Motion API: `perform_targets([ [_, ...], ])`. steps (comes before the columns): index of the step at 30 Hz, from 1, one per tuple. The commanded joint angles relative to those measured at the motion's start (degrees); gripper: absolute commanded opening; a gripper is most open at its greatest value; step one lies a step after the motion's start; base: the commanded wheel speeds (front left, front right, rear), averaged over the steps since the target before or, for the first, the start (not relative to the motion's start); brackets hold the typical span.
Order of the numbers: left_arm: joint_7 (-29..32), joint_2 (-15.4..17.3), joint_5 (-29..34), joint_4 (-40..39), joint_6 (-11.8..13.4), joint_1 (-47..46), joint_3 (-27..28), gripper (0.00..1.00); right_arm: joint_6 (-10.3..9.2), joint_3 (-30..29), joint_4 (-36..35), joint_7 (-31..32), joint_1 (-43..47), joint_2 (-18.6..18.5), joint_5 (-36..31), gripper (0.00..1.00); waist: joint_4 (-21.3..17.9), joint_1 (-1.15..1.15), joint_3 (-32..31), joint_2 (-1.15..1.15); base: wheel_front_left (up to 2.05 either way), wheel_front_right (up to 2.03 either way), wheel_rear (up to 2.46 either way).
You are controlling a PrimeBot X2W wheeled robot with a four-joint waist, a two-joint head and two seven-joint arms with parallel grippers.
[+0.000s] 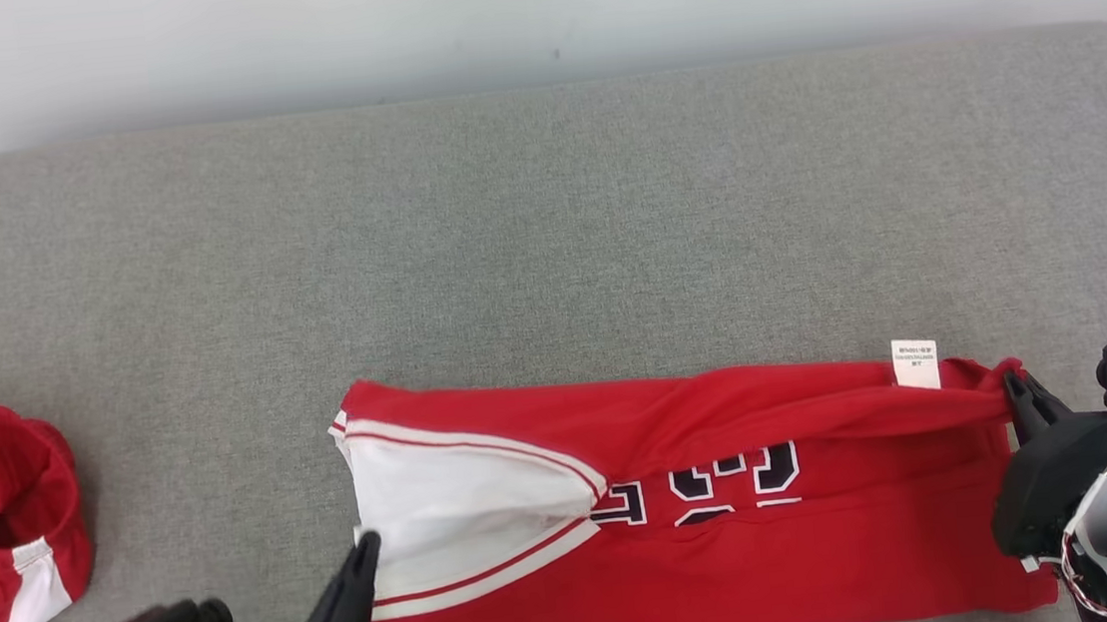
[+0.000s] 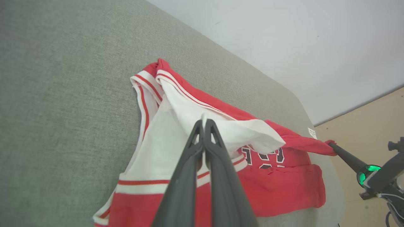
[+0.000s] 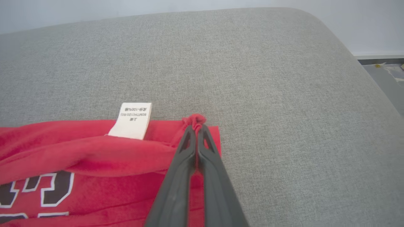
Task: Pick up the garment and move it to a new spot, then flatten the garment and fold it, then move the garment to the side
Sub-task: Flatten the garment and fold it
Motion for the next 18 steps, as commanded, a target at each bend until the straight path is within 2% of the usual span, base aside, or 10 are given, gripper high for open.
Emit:
perform_targets([
  [1,-0.4,-0.2,-0.7,0.1,0.3,1.3,-0.1,0.00,-0.11,0.1,-0.5,-0.1,0.9,-0.4,-0.4,0.00,0.0,0.01,-0.4,0.01,0.00,0.00,0.00],
  [6,-0.7,-0.7,-1.4,0.7,0.4,3.2,-0.3,0.00,-0.11,-0.8,-0.8,0.5,2.3,-1.4,-1.5,0.00,0.4,0.01,-0.7,0.01,0.00,0.00,0.00],
  [10,0.2,0.3,-0.6,2.0,1.0,4.2,-1.2,0.00,-0.11,-1.4,-0.7,1.1,3.3,-1.5,-1.9,0.00,0.6,0.01,-1.0,0.01,0.00,0.00,0.00],
  [11,0.2,0.7,0.3,2.4,1.3,4.0,-1.4,0.21,-0.11,-1.5,-0.6,1.2,3.6,-1.3,-1.9,0.33,0.6,0.01,-1.0,0.01,0.00,0.00,0.00],
  [12,-0.2,0.6,0.7,2.8,1.4,3.7,-1.5,0.97,-0.11,-1.9,-0.6,1.3,3.6,-0.8,-1.7,1.00,0.7,0.01,-1.1,0.01,0.00,0.00,0.00],
  [13,-0.4,0.3,1.0,3.3,1.5,3.5,-1.9,1.00,-0.11,-2.1,-0.7,1.1,3.6,-0.6,-1.7,1.00,0.7,0.01,-1.2,0.01,0.00,0.00,0.00],
  [18,-1.1,0.6,4.4,6.5,1.9,2.4,-3.6,1.00,-0.11,-3.8,-1.3,-0.6,4.1,0.9,-2.4,1.00,0.8,0.01,-2.0,0.01,0.00,0.00,0.00],
])
